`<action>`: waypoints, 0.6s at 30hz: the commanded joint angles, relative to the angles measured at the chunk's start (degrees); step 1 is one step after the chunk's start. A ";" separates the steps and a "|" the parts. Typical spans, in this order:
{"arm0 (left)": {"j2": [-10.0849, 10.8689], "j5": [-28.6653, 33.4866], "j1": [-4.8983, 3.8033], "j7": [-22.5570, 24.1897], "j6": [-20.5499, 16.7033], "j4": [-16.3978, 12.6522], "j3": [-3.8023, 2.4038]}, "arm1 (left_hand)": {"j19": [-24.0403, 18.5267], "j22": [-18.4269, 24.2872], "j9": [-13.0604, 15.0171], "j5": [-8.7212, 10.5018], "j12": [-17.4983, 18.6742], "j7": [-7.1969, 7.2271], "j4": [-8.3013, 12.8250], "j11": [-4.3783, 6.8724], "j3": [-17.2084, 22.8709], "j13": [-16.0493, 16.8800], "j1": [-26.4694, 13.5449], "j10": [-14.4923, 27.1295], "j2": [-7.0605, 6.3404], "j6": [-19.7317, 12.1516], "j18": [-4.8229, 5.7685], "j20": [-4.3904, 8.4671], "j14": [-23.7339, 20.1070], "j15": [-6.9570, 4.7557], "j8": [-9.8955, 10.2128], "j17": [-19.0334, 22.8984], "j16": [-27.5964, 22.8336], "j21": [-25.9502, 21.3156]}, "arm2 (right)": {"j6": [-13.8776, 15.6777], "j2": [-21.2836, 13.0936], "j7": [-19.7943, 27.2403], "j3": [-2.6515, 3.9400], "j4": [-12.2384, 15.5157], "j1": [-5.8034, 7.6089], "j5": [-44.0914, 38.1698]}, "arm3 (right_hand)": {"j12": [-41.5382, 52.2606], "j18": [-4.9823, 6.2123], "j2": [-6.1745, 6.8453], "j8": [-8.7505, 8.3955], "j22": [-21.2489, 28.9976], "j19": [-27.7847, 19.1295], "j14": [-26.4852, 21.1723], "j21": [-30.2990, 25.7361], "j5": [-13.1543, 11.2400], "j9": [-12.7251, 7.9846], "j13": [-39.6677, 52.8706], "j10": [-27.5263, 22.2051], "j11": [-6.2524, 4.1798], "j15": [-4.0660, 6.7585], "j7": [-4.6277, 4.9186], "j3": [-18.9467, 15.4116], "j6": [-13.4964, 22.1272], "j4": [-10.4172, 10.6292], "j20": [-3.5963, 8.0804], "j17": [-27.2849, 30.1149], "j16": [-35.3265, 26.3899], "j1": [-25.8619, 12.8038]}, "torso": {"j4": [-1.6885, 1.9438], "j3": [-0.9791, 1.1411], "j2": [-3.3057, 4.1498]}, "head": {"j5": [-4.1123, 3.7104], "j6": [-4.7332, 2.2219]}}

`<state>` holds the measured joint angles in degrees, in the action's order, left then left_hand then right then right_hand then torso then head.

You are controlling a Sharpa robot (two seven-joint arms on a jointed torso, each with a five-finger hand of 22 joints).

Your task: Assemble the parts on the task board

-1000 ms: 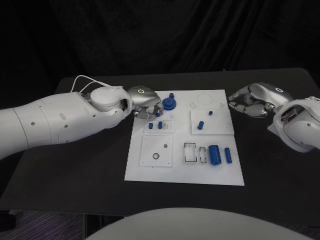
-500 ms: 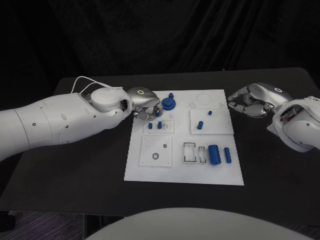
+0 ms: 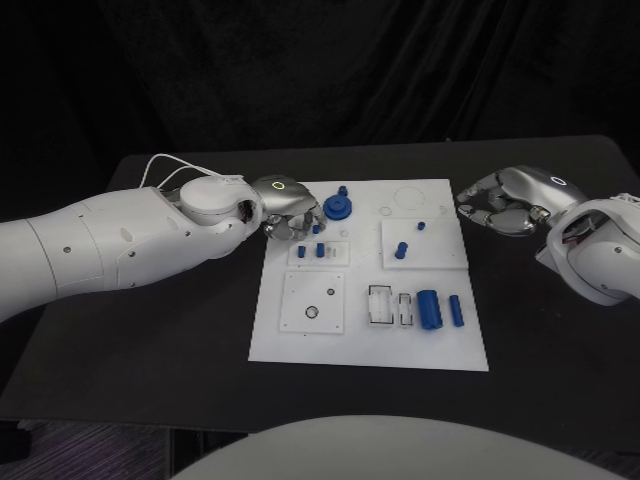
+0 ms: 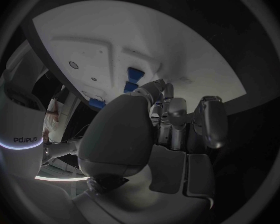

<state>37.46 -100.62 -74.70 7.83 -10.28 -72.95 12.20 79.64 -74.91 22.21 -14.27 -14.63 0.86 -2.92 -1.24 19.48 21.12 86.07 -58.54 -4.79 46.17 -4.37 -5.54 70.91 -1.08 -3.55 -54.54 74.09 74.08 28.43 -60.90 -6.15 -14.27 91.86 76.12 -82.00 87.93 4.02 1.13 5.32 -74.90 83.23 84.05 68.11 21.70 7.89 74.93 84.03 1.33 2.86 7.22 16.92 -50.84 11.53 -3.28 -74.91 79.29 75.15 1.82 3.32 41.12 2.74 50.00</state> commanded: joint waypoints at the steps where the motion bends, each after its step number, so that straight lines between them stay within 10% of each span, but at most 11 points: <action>1: 0.56 -0.01 0.12 -0.89 -2.44 -0.20 -0.05 | -0.35 -10.20 -1.17 0.30 0.48 1.14 0.07 -0.77 0.56 -0.13 -0.27 0.01 -0.59 -3.30 0.69 -0.04 0.08 0.53 0.10 -0.10 -0.11 0.01 | -0.13 -0.17 -0.62 0.03 0.17 -0.17 -0.09 | -0.33 0.49 0.12 -0.09 -8.91 -0.10 3.13 -0.41 0.19 -0.08 12.63 3.29 0.44 -0.49 0.02 0.36 -0.32 -0.10 -0.43 -3.68 -0.36 0.64 | 0.02 0.02 -0.05 | 0.10 0.00; 8: 2.82 -0.01 0.22 -1.40 -8.10 -0.71 -0.04 | -0.17 -10.25 -4.43 1.08 2.00 3.92 -0.03 -1.25 0.66 -0.58 -0.58 1.32 -0.83 -10.37 0.74 -0.22 0.46 0.92 0.12 -0.28 -0.04 0.22 | -0.11 -0.44 -0.54 0.03 0.39 -0.16 -0.09 | -0.51 0.53 0.14 -0.10 -8.85 -0.16 3.09 -0.62 0.18 -0.09 12.45 3.09 0.44 -0.49 0.03 0.38 -0.33 -0.12 -0.43 -3.51 -0.52 0.66 | 0.10 0.02 -0.06 | 0.05 0.00; 12: 5.02 0.00 0.33 -0.95 -13.40 -1.55 -0.04 | -0.95 -9.91 -7.63 1.29 7.18 5.03 -0.45 -2.71 0.79 -3.97 -0.73 10.11 -1.58 -14.49 0.56 -0.79 -0.33 2.11 0.26 0.83 -0.78 -0.95 | 0.28 -0.78 -0.09 0.04 0.71 -0.15 -0.09 | -4.14 1.29 0.60 -0.15 -7.61 -1.80 1.91 -5.11 0.00 -0.20 9.08 -1.01 0.95 -0.94 0.31 0.92 -0.62 -0.49 -0.75 -1.03 -3.16 1.08 | 0.11 -0.01 -0.02 | -0.08 0.00; 18: 9.09 6.34 0.42 2.61 -22.26 -3.75 -0.03 | -4.34 -8.45 -12.80 3.11 11.13 6.98 -1.21 -2.93 -3.82 -13.25 -0.45 30.85 -0.62 -22.34 -0.55 -1.30 -4.37 2.23 0.88 5.78 -3.98 -6.37 | -1.24 -1.32 -0.73 0.08 1.98 0.64 -0.09 | -42.74 4.27 4.32 -1.08 -0.49 -7.48 -3.22 -24.66 -2.58 -0.88 -22.94 -34.11 1.42 -1.52 1.17 4.21 0.31 -1.73 -1.20 12.42 -18.27 3.66 | 0.12 -0.04 -0.03 | 0.01 0.00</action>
<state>46.31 -99.25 -74.42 7.37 -24.19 -76.17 12.22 75.53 -74.91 9.71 -11.35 -3.72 7.71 -4.06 -4.20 15.95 8.43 85.55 -28.92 -5.93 24.24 -4.38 -6.81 66.85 1.22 -2.87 -49.09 70.31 68.08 28.27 -62.14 -6.11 -14.30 93.43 76.41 -82.00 49.18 7.24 4.84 4.38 -74.95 75.89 81.05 44.74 19.32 7.07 55.28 52.33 2.78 1.30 8.24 20.76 -50.77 9.78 -4.49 -63.34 62.04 78.87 1.94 3.31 41.07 2.61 50.00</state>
